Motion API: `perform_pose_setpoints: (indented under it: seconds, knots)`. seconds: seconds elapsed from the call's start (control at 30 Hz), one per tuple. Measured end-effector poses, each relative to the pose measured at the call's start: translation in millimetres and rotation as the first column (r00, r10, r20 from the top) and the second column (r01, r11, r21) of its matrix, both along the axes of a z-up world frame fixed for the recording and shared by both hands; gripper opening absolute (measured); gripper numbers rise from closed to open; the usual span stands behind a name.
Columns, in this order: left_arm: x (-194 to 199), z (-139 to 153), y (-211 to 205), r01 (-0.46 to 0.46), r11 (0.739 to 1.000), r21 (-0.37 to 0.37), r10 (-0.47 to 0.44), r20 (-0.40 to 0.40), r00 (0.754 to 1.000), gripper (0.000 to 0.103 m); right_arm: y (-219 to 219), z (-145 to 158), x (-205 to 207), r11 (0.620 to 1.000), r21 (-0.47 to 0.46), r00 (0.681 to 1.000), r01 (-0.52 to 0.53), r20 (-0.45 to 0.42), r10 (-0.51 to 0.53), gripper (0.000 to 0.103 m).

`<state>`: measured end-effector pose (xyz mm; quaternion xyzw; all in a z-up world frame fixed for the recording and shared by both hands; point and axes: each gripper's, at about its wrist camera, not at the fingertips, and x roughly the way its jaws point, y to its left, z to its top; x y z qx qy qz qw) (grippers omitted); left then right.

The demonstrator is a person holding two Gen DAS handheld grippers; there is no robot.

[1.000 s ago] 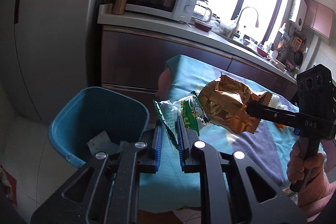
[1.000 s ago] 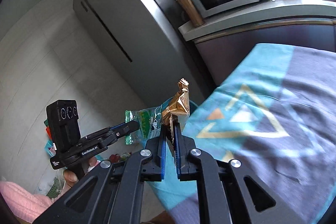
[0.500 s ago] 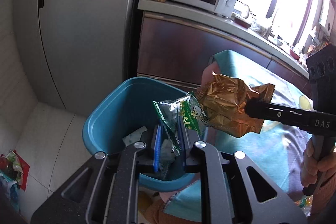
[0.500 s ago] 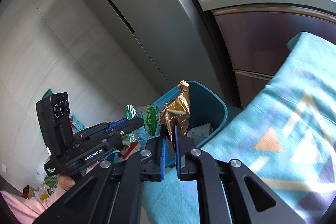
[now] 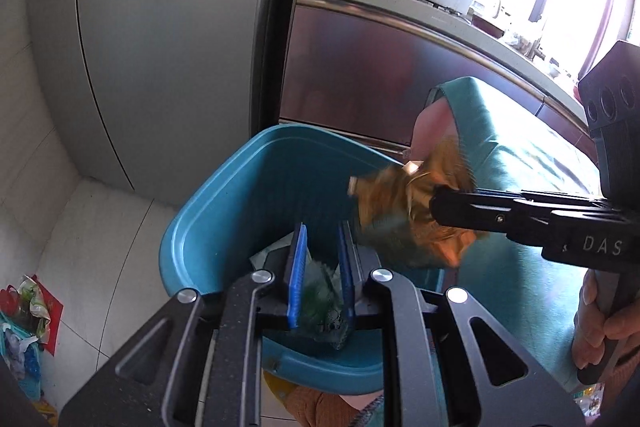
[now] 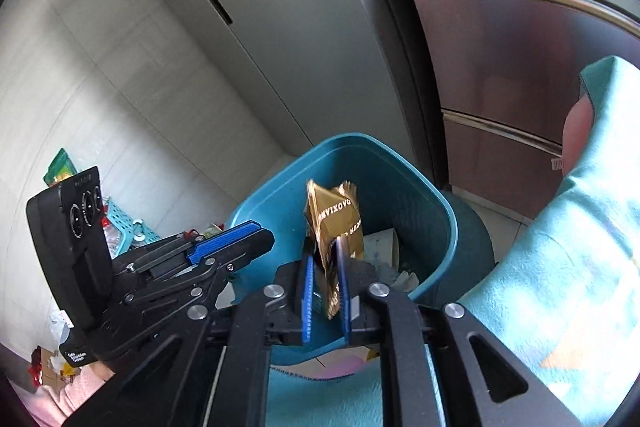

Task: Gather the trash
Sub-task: 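Open both tools over the teal bin, dropping both wrappers, then move both tools back over the paper cup and orange peel on the table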

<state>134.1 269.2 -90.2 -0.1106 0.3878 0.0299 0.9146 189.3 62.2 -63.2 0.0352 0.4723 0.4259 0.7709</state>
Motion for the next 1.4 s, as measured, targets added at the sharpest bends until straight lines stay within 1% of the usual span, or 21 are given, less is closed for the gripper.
perform_pose_setpoints:
  seconds: [0.1, 0.13, 0.23, 0.5, 0.57, 0.63, 0.77, 0.87, 1.0, 1.1, 1.23, 1.3, 1.33, 1.4]
  knots:
    - [2, -2, -3, 0.004, 1.000, -0.001, -0.004, -0.005, 1.000, 0.015, -4, -1, 2, 1.000, 0.006, 1.000, 0.019, -0.005, -0.019, 0.014]
    - [2, -2, -4, 0.006, 1.000, -0.002, -0.006, -0.001, 1.000, 0.017, -8, 0, 1, 1.000, 0.006, 1.000, 0.026, -0.001, -0.026, 0.016]
    - [-1, 2, -10, 0.022, 1.000, 0.001, -0.022, 0.021, 1.000, 0.021, -17, 1, 0, 0.999, 0.017, 0.999, 0.036, -0.004, -0.036, 0.017]
    - [-17, 26, -35, 0.090, 0.996, 0.003, -0.089, 0.096, 0.991, 0.030, -53, 14, -13, 0.996, 0.070, 0.998, 0.052, 0.017, -0.053, 0.021]
    - [-22, 33, -44, 0.114, 0.993, 0.006, -0.114, 0.118, 0.986, 0.036, -62, 20, -19, 0.995, 0.083, 0.998, 0.058, 0.035, -0.061, 0.021]
    - [-26, 39, -56, 0.150, 0.989, -0.001, -0.148, 0.137, 0.979, 0.043, -76, 26, -26, 0.992, 0.105, 0.996, 0.069, 0.050, -0.074, 0.025]
    - [-34, 49, -84, 0.222, 0.975, 0.004, -0.219, 0.169, 0.961, 0.047, -110, 38, -43, 0.986, 0.131, 0.989, 0.106, 0.088, -0.118, 0.025]
    - [-39, 55, -107, 0.283, 0.959, 0.012, -0.280, 0.187, 0.942, 0.050, -140, 48, -56, 0.978, 0.148, 0.979, 0.148, 0.118, -0.167, 0.026]
    - [-43, 59, -143, 0.365, 0.931, 0.014, -0.360, 0.199, 0.912, 0.051, -192, 60, -74, 0.958, 0.167, 0.953, 0.233, 0.158, -0.260, 0.029]
    - [-44, 61, -173, 0.424, 0.906, 0.016, -0.418, 0.201, 0.886, 0.052, -234, 66, -90, 0.934, 0.166, 0.920, 0.316, 0.187, -0.344, 0.034]
    - [-41, 63, -218, 0.496, 0.868, 0.013, -0.489, 0.198, 0.850, 0.052, -294, 70, -108, 0.885, 0.166, 0.865, 0.434, 0.198, -0.461, 0.035]
    - [-39, 62, -241, 0.534, 0.845, 0.019, -0.527, 0.190, 0.828, 0.053, -321, 70, -117, 0.858, 0.166, 0.835, 0.486, 0.201, -0.512, 0.036]
    - [-37, 61, -252, 0.549, 0.835, 0.022, -0.543, 0.186, 0.819, 0.053, -334, 69, -118, 0.844, 0.164, 0.819, 0.511, 0.203, -0.536, 0.039]
    - [-33, 60, -276, 0.584, 0.811, 0.023, -0.578, 0.180, 0.796, 0.053, -362, 67, -119, 0.810, 0.164, 0.785, 0.563, 0.200, -0.586, 0.041]
